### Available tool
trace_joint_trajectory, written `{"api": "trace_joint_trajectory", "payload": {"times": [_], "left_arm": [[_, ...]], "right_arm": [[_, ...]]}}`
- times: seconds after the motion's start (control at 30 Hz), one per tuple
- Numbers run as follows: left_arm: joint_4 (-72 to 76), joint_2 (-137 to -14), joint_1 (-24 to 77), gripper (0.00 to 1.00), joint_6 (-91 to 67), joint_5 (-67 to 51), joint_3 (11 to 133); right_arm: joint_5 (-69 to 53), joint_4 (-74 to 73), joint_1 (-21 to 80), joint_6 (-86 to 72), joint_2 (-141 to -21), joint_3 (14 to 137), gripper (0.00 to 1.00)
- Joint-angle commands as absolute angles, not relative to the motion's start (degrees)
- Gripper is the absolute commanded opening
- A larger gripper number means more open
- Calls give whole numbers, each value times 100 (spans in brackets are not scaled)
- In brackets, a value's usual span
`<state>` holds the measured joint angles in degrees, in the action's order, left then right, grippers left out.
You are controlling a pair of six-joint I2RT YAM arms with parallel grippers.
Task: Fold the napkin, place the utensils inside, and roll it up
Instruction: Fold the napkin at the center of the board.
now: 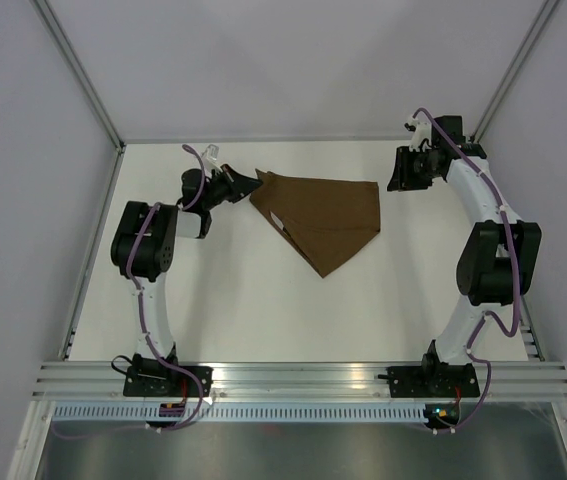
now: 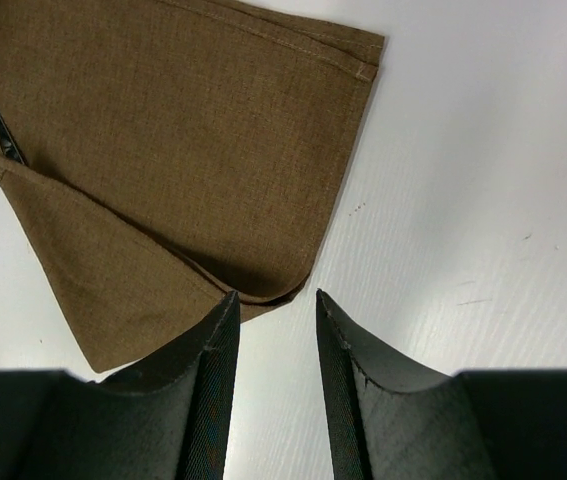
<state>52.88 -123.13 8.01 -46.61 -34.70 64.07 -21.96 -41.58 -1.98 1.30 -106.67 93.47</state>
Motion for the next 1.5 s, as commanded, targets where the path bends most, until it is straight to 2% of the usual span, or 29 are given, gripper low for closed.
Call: {"api": "trace_joint_trajectory", "payload": {"times": [0.0, 0.7, 1.47], "left_arm": [[5871, -11883, 1010, 2, -4175, -4103, 6267], [4878, -11382, 1968, 2, -2927, -5352, 5951], [2778, -11162, 2593, 2, -1222, -4869, 5862]], "right_arm": [[-2057, -4140, -132, 132, -10652, 9501, 42], [-1986, -4131, -35, 141, -10679, 9483, 43], [-1881, -4122, 281, 167, -10740, 9483, 43]]}}
